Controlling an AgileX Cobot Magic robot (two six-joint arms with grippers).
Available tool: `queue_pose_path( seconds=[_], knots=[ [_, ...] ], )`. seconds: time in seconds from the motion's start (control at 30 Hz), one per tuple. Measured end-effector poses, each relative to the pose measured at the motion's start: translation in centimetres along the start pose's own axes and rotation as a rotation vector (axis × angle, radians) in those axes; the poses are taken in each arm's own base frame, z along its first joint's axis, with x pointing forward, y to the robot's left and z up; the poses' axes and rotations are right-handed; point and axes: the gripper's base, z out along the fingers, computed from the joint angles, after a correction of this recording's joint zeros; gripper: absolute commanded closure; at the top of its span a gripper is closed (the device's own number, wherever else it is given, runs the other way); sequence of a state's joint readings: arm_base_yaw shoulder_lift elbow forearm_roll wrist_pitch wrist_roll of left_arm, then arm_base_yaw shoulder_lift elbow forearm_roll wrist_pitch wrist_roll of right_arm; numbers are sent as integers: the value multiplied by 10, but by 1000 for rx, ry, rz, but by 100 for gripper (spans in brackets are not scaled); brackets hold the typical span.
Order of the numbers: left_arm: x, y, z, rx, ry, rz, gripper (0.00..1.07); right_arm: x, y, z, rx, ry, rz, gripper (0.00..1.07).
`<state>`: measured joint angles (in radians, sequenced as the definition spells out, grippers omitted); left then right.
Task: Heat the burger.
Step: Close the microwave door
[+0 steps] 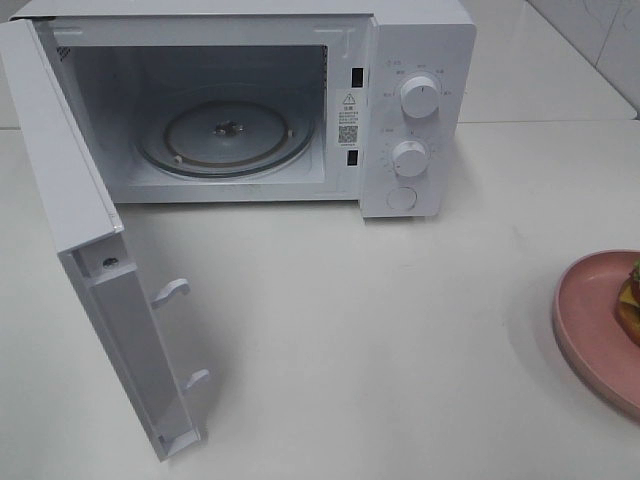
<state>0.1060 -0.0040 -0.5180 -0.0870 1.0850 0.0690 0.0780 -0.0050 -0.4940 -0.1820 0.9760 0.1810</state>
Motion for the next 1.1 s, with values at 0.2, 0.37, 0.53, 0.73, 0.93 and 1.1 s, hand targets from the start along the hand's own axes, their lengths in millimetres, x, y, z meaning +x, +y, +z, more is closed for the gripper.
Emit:
queue_pose_path(
  seconds=[0.2,0.37,0.53,0.73,0.93,1.1],
  knots=[
    [0,0,0,0,0,0,9,0,0,0,0,0,0,31],
    [0,0,0,0,0,0,9,0,0,0,0,0,0,31],
    [0,0,0,0,0,0,9,0,0,0,0,-1,0,31],
    [0,0,0,0,0,0,9,0,0,0,0,-1,0,31],
    [-3,0,-2,0,-31,-1,9,0,0,0,0,-1,0,31],
    [-15,0,-4,-6,-132,-17,21,0,0,0,0,-1,0,31]
  ],
)
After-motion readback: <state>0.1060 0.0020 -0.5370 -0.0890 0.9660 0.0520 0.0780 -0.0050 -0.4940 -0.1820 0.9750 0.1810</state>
